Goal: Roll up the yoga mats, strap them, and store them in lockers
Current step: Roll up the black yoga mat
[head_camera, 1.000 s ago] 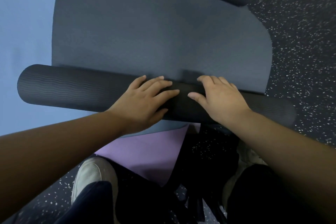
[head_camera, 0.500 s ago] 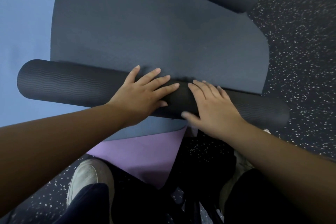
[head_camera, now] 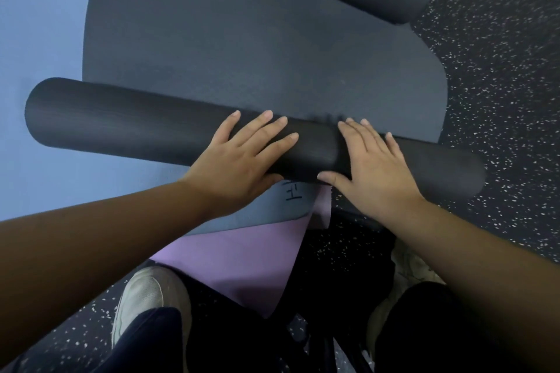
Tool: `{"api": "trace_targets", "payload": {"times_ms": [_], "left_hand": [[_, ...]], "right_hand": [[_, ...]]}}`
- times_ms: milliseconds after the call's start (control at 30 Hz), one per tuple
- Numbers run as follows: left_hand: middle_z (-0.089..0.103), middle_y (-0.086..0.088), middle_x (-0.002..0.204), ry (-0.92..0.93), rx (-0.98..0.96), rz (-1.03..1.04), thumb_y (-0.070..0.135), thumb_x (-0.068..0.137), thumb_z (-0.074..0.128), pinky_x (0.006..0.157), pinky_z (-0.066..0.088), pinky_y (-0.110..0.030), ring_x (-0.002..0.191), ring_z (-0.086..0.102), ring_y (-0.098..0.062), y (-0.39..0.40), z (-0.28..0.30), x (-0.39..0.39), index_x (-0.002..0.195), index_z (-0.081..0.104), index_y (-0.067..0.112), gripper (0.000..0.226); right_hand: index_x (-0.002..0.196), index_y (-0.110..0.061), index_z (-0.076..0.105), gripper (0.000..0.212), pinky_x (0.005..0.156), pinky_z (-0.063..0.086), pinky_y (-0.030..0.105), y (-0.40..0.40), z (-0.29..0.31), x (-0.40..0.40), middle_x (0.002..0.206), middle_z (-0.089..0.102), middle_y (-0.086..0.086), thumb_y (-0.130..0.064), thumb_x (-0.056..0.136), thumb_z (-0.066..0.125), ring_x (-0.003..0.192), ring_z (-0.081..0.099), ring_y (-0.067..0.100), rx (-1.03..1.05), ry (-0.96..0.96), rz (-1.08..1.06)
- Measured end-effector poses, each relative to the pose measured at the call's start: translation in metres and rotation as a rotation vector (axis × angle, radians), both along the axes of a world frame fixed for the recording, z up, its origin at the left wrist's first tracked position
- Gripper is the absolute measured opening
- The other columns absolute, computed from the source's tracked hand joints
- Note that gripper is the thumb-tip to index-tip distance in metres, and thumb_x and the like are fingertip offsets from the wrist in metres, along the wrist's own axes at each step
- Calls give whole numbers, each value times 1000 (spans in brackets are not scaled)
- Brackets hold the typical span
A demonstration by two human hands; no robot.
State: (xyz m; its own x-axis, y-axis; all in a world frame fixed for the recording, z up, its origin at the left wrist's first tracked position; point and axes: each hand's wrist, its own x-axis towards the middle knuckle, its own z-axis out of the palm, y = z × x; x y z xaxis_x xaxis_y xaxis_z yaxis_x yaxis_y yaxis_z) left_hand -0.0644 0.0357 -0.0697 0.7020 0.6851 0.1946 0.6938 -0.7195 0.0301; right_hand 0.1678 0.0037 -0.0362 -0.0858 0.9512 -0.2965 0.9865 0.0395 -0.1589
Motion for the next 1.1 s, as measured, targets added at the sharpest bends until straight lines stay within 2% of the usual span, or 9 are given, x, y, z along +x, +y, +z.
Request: {"api": "trace_targets", "payload": {"times_ms": [133,300,467,567,667,933,1100], "left_hand": [[40,-10,149,17,3,4,44,89,39,109,25,-57,139,31,-26,1,3,2,141,40,18,58],[33,-10,153,49,34,-19,42,88,42,111,19,-55,142,25,-27,-1,1,-1,144,36,19,61],[26,-9,156,199,93,-46,46,81,61,112,19,-54,143,23,-27,4,0,-8,150,28,18,81],[28,-9,156,228,96,-30,49,78,62,111,23,-56,143,26,-28,11,4,-7,150,27,18,85],[29,-10,155,262,92,-35,50,76,69,110,26,-57,142,29,-29,21,8,-4,150,23,17,93],[22,-11,158,344,41,-27,52,70,76,111,22,-59,144,23,-29,35,13,-1,151,11,18,110],[-3,-4,162,409,-46,26,55,83,61,113,5,-60,149,1,-24,43,21,7,152,-12,22,105]], "right_hand": [[150,-16,18,76,118,4,44,6,3,-4,159,16,0,-56,91,44,148,5,17,37,32,-97],[147,-15,26,66,118,7,45,10,3,-10,157,22,2,-52,94,40,147,10,20,82,48,-175],[146,-15,28,60,118,6,46,11,3,-14,156,22,3,-45,97,42,147,9,21,81,77,-182],[147,-15,29,58,119,5,45,11,5,-13,156,23,2,-39,97,46,147,9,20,113,122,-165],[149,-14,24,63,119,1,44,8,4,-12,158,17,3,-37,96,49,148,4,19,111,108,-132],[152,-16,-9,85,116,-7,48,-2,-7,-15,160,-14,1,-47,94,44,146,-17,23,85,-40,-43],[151,-20,-16,87,116,-7,49,8,-5,-9,159,-17,-4,-50,95,44,146,-19,21,43,-59,-32]]}}
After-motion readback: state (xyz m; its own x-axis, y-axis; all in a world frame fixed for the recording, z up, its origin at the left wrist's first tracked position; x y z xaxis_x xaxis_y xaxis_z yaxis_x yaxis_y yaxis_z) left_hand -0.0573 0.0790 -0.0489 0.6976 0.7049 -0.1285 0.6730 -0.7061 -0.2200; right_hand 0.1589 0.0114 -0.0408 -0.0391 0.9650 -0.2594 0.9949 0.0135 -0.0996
